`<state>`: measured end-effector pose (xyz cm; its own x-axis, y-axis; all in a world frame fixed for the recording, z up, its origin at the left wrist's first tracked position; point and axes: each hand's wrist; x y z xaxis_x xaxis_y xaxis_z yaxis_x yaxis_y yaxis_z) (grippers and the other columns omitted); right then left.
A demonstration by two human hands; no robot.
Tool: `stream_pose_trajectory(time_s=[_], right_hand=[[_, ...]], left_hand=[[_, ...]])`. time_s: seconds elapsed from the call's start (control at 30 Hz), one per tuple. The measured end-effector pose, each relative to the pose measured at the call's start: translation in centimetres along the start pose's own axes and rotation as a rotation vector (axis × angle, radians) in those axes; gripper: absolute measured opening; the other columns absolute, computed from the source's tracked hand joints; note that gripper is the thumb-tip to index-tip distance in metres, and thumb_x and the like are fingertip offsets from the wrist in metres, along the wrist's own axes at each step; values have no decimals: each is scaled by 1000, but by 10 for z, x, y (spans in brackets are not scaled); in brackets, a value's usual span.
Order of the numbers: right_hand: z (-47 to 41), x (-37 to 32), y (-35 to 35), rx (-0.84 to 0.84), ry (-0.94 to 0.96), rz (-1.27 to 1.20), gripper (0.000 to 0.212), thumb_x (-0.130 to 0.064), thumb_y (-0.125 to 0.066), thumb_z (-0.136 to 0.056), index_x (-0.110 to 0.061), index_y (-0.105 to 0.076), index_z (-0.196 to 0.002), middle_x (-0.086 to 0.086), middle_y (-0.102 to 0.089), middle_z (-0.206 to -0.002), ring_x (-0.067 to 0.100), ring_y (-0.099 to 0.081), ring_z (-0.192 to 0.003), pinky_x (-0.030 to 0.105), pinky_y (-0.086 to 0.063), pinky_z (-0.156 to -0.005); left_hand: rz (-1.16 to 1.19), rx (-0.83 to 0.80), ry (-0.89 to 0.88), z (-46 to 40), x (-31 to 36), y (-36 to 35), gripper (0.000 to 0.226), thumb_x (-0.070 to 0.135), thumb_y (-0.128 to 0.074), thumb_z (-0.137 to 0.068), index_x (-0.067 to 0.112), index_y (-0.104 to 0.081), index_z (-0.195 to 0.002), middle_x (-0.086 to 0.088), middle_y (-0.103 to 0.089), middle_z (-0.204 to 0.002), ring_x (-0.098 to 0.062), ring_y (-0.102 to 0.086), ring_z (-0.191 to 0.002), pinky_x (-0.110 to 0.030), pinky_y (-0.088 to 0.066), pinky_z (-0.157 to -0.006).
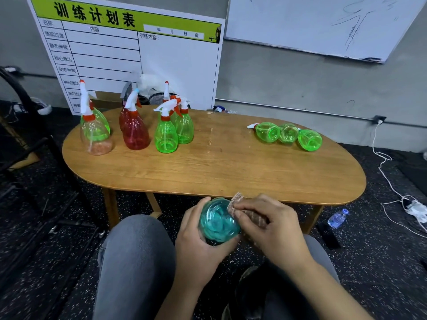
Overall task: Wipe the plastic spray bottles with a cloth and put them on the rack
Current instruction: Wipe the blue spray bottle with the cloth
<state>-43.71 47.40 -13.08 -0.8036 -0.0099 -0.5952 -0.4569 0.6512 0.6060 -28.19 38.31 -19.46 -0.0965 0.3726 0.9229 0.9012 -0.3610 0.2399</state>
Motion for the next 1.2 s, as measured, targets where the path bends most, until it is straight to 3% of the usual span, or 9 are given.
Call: stream_pose_trajectory(time_s=[0.13,0.3,0.4,0.53,0.67,0.8,1.0,1.2], right_hand=[[-8,-8,-8,43,4,132,18,-46,-73,-91,-37,-80,-105,-24,-71,-98,-2,-69,-88,32,-60,-71],[-14,-27,-21,-31,77,190,26,-53,-62,-94,-38,-79,-107,-20,-67,-95,1,-66,-79,28,-58,-64],[-9,-35,-27,-62,137,224,20,-49,-64,-94,-39,-78,-106,-18,-65,-92,2,-65,-75,23,-54,-60],[7,-37,-28,-101,177,213,16,-48,-67,-95,-39,-78,-103,-17,-66,-91,3,-65,-72,25,-53,-56],[22,-33,-17,-119,165,220,13,-47,-69,-94,-40,-78,-101,-19,-67,-93,1,-66,-74,24,-54,-57],[26,-24,-4,-111,122,222,18,-51,-66,-95,-40,-77,-104,-22,-65,-95,0,-66,-76,27,-56,-58],[12,-16,4,6,71,266,19,-50,-64,-94,-41,-78,-102,-24,-63,-90,-5,-60,-72,27,-55,-55],[-10,-19,-13,27,55,286,27,-55,-60,-93,-38,-79,-102,-19,-67,-91,3,-65,-70,31,-57,-54]], left_hand=[[-34,10,-22,1,2,0,94,56,-94,-60,39,-56,-145,27,-56,-132,-1,-61,-123,-30,-57,-99],[-10,-18,-12,0,-2,0,92,43,-94,-65,41,-55,-148,21,-57,-138,-6,-63,-127,-37,-59,-99],[-41,-5,-18,0,-2,0,85,46,-84,-70,41,-54,-149,21,-57,-136,1,-61,-123,-21,-56,-94],[-116,36,-14,1,-5,-2,63,28,-74,-91,41,-54,-148,20,-56,-138,6,-60,-117,-4,-43,-90],[-125,38,-7,0,-6,-2,70,16,-79,-89,38,-53,-150,18,-56,-137,13,-55,-117,-7,-47,-88],[-73,18,-9,-1,-6,0,88,31,-86,-67,36,-54,-149,21,-57,-133,10,-57,-118,-7,-47,-88],[-15,17,-23,1,0,0,91,57,-91,-62,39,-56,-144,26,-56,-128,2,-61,-120,-16,-50,-94],[-15,28,-38,2,-2,-2,87,43,-97,-61,51,-56,-138,29,-57,-126,3,-62,-117,-21,-52,-92]])
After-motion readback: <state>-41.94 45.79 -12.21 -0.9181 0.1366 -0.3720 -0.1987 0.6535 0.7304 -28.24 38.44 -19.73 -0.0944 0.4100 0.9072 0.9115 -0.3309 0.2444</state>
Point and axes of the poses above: each hand's wrist, its own z-axis away from the middle knuckle, its own y-axis out of the back of the hand, x = y × z
